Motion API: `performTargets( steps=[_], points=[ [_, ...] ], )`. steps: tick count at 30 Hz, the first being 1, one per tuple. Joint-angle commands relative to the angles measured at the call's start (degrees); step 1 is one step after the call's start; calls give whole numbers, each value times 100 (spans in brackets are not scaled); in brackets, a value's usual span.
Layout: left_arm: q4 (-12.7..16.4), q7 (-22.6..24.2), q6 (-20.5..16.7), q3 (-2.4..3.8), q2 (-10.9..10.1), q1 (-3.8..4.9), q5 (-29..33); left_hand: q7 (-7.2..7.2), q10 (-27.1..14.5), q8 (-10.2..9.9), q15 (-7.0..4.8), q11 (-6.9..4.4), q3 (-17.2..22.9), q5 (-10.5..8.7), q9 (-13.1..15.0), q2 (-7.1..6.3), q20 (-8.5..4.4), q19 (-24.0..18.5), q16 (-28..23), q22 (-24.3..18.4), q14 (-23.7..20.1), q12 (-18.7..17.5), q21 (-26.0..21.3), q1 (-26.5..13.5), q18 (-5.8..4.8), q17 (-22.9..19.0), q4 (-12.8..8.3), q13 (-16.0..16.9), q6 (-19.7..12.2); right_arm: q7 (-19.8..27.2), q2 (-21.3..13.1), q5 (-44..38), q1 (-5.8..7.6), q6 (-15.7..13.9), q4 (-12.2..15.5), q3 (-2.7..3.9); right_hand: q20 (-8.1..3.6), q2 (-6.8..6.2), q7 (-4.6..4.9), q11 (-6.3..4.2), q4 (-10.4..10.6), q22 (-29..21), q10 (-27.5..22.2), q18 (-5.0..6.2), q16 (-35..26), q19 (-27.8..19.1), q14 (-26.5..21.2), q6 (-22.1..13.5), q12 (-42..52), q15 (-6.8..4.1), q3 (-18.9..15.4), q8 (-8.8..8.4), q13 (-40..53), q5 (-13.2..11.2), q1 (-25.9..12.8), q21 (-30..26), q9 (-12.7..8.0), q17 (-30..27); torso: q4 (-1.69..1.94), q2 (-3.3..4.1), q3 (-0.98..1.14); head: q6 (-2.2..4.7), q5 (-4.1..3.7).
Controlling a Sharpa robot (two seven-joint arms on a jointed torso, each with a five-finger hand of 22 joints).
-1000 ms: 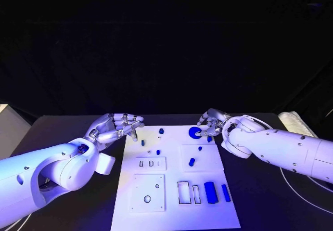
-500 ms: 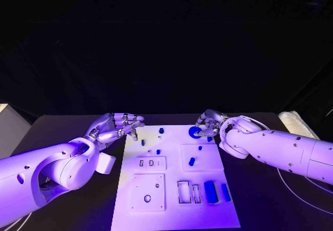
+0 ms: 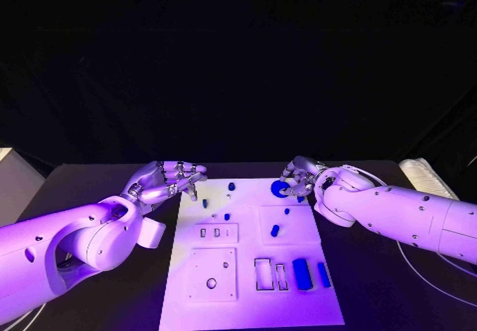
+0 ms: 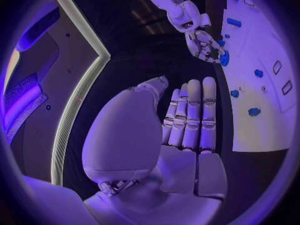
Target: Assemble the parts on the task board
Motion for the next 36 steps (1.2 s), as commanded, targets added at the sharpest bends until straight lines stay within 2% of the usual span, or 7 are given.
performTargets(
  steps=[1, 7, 14, 20, 22, 27, 36],
  points=[
    [13, 14, 96, 4, 2, 7, -23, -12, -19, 34, 0, 0, 46, -25, 10, 18, 7, -36, 24, 12, -23, -31, 29, 30, 75, -7, 4, 7, -28, -31, 0, -335, -27, -31, 18, -18, -31, -22, 4, -24, 2, 1510, 600, -81, 24, 607, 598, 46, 12, -34, 47, 27, 1507, 17, 44, 40, 17, 1506, 0, -1, 0, 1, -6],
    [11, 8, 97, 4, 3, 7, -23, -12, -19, 34, 0, 0, 46, -25, 10, 18, 7, -36, 24, 12, -23, -31, 29, 30, 75, -7, 4, 7, -28, 89, -13, -553, -32, -348, 127, -19, -34, -50, 0, -29, 6, 1510, 600, -81, 24, 607, 598, 67, 12, -36, 90, 24, 1507, 12, 7, 40, 10, 1506, -3, -1, 1, 20, 9],
    [1, 5, 99, 4, 10, 7, -23, -12, -19, 34, 0, 0, 46, -25, 10, 18, 7, -36, 24, 12, -23, -31, 29, 30, 75, -7, 4, 7, -28, 217, -12, -967, -5, -892, 450, -14, -46, -92, -24, -49, 44, 1510, 600, -81, 24, 607, 598, 145, 12, -50, 200, 33, 1507, 4, -137, 40, -1, 1506, 0, -9, -7, 31, 22],
    [-14, 4, 99, 4, 26, 7, -23, -12, -19, 34, 0, 0, 46, -25, 10, 18, 7, -36, 24, 12, -23, -31, 29, 30, 75, -7, 4, 7, -28, 175, 172, -1387, 58, -1072, 719, -6, -48, -98, -29, -53, 47, 1510, 600, -81, 24, 607, 598, 156, 12, -53, 214, 35, 1507, 4, -155, 40, -2, 1506, 3, -4, -5, 48, 31],
    [-17, 4, 102, 4, 39, 7, -23, -12, -19, 34, 0, 0, 46, -25, 10, 18, 7, -36, 24, 12, -23, -31, 29, 30, 75, -7, 4, 7, -28, 150, 275, -1512, 66, -1092, 766, -5, -49, -102, -32, -55, 47, 1510, 600, -81, 24, 607, 598, 162, 12, -55, 219, 36, 1507, 4, -162, 40, -2, 1506, 26, -5, -9, 56, 30],
    [-16, 0, 105, 4, 59, 7, -23, -10, -19, 36, 1, 1, 56, -28, 13, 25, 8, -46, 28, 22, -24, -31, 43, 30, 75, -10, 4, 8, -28, 74, 562, -1799, 56, -1121, 750, -14, -51, -111, -35, -58, 47, 1510, 600, -81, 24, 607, 598, 171, 12, -57, 227, 37, 1507, 3, -172, 40, -3, 1506, 53, 1, -16, 57, 33],
    [-5, -5, 103, 4, 70, 8, -23, -10, -19, 36, 1, 1, 56, -28, 13, 25, 8, -46, 28, 22, -24, -31, 43, 30, 75, -10, 4, 8, -28, -88, 999, -2160, -66, -1126, 516, -79, -54, -123, -41, -65, 43, 1510, 600, -81, 24, 607, 598, 179, 12, -61, 245, 36, 1507, 4, -185, 40, -5, 1506, 27, 18, -6, 48, 91]
  ],
)
